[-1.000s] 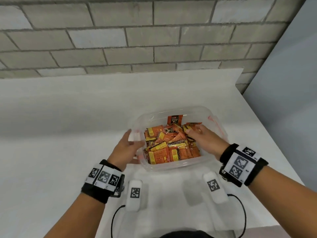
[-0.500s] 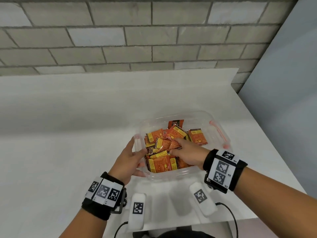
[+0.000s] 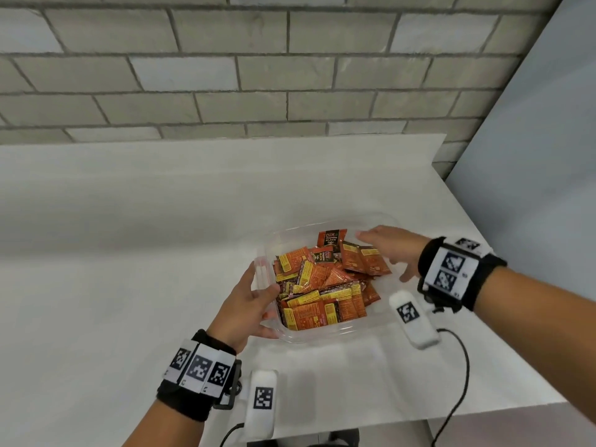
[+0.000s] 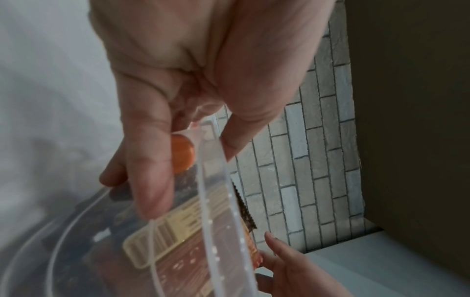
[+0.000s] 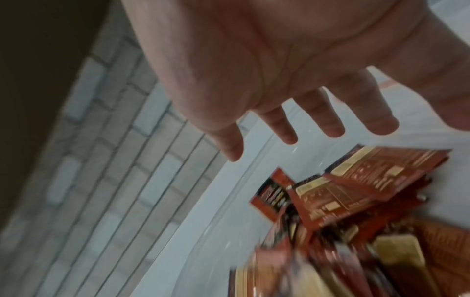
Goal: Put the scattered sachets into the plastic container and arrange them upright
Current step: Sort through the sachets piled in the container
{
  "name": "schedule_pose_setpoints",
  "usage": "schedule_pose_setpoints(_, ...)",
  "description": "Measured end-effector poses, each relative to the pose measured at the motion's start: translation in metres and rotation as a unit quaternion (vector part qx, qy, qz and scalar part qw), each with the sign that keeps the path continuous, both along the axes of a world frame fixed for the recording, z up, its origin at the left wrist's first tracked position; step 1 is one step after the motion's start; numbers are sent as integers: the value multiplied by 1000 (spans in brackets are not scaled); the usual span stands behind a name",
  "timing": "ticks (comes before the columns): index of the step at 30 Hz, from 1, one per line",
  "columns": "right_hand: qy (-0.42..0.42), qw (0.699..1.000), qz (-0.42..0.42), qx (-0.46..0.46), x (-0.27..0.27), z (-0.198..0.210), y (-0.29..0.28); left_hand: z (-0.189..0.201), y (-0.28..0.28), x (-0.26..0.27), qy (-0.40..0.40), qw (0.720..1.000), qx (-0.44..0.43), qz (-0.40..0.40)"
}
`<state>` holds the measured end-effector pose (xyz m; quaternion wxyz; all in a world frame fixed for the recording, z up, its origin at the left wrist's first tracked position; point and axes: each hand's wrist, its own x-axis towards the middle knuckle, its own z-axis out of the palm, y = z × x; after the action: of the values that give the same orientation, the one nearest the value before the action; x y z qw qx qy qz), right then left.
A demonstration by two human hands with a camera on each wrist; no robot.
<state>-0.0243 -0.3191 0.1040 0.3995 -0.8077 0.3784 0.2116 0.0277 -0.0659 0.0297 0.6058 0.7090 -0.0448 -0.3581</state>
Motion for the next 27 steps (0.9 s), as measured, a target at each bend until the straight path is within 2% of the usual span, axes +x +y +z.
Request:
schedule_pose_setpoints(3,36,998,-54,21,12,0,-18,-2,1,0,7,1000,-6,1)
schedule_pose_setpoints(6,52,997,-60,19,19,-11,-20,-5,2,2,12,1000,-8,0)
schedule_pose_setpoints(11,55,998,8,-39,26,-43,-18,-6,2,2,8,1000,-10,-2)
schedule_pose_setpoints(19,90,986,80,-114,39,-43,-20,-5,2,2,11,1000,-20,-3)
schedule_pose_setpoints(23,143,969,143,-144,45,-44,-10,-4,2,3,14,1000,-24,-7)
schedule_pose_setpoints(27,160,962,153,-163,51,-49,-10,-4,3,2,11,1000,-27,-5)
